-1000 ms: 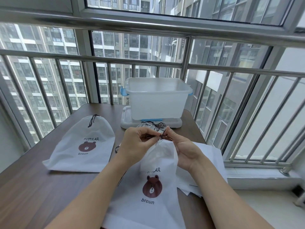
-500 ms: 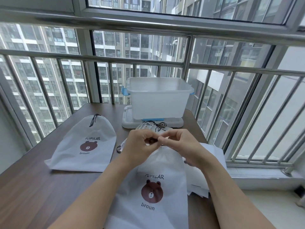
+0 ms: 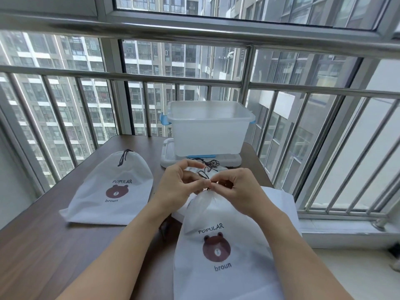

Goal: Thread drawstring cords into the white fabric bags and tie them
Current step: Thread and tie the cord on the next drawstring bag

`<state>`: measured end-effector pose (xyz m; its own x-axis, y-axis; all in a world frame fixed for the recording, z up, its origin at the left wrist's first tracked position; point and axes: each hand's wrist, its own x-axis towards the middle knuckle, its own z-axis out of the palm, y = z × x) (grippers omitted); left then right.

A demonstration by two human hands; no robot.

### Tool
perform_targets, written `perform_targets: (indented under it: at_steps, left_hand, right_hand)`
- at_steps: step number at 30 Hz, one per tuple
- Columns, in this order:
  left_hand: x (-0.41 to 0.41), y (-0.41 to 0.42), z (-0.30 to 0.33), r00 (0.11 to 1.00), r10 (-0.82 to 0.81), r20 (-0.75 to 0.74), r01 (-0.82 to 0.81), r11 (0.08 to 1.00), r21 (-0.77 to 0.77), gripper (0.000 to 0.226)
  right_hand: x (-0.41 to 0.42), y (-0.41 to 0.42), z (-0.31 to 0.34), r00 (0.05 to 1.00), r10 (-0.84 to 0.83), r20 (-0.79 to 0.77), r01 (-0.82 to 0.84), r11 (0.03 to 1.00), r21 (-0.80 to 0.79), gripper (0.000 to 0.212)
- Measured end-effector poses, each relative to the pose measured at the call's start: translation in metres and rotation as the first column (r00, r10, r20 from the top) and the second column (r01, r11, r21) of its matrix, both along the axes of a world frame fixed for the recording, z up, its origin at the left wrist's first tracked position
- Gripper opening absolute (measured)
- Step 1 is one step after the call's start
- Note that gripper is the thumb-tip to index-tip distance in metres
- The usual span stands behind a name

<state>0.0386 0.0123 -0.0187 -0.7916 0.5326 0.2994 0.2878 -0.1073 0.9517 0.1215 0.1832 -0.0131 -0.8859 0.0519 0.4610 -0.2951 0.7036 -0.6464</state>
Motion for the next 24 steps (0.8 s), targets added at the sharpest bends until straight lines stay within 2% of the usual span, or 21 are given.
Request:
perform_targets:
  at_steps: [2,4,7,9,15,18,21,24]
  left_hand:
    - [-0.001,0.000,0.002,0.999,-0.011,0.036,0.010,0.999,0.039,0.030]
    - [-0.002,0.000,0.003,0.997,-0.024,0.075,0.019,0.997,0.080,0.029]
    - [-0.001,0.001,0.002,1.000,0.016,0.014,-0.017,0.999,0.045,0.017]
    - [0.000,0.001,0.002,0.999,0.025,-0.030,-0.024,1.000,0.019,0.013]
    - [-0.005,-0.001,0.001,0.978,0.117,-0.171,-0.127,0.991,-0.048,0.010]
    - [-0.005,-0.002,0.000,0.990,0.071,-0.118,-0.082,0.993,-0.088,0.013]
    - [0.002,-0.001,0.005,1.000,0.017,-0.013,-0.018,0.998,-0.058,0.013]
    - [0.006,0.000,0.005,1.000,0.000,0.000,0.000,0.999,-0.037,0.017]
  right_hand:
    - [-0.001,-0.001,0.000,1.000,-0.018,0.000,0.018,0.997,-0.076,0.016]
    - [-0.002,-0.004,0.002,1.000,-0.017,0.013,0.020,0.973,-0.229,0.018]
    - [0.000,-0.012,0.006,0.999,0.035,0.027,-0.021,0.912,-0.410,0.021]
    - [0.001,-0.013,0.006,0.997,0.070,0.042,-0.042,0.884,-0.465,0.020]
    - [-0.004,-0.018,0.000,0.998,0.037,0.058,-0.012,0.921,-0.389,0.021]
    - [-0.007,-0.018,-0.003,0.999,0.003,0.037,0.010,0.936,-0.353,0.020]
    - [-0.008,-0.016,-0.007,0.999,-0.037,0.022,0.043,0.945,-0.325,0.020]
    - [-0.009,-0.016,-0.007,0.999,-0.033,0.023,0.038,0.953,-0.300,0.021]
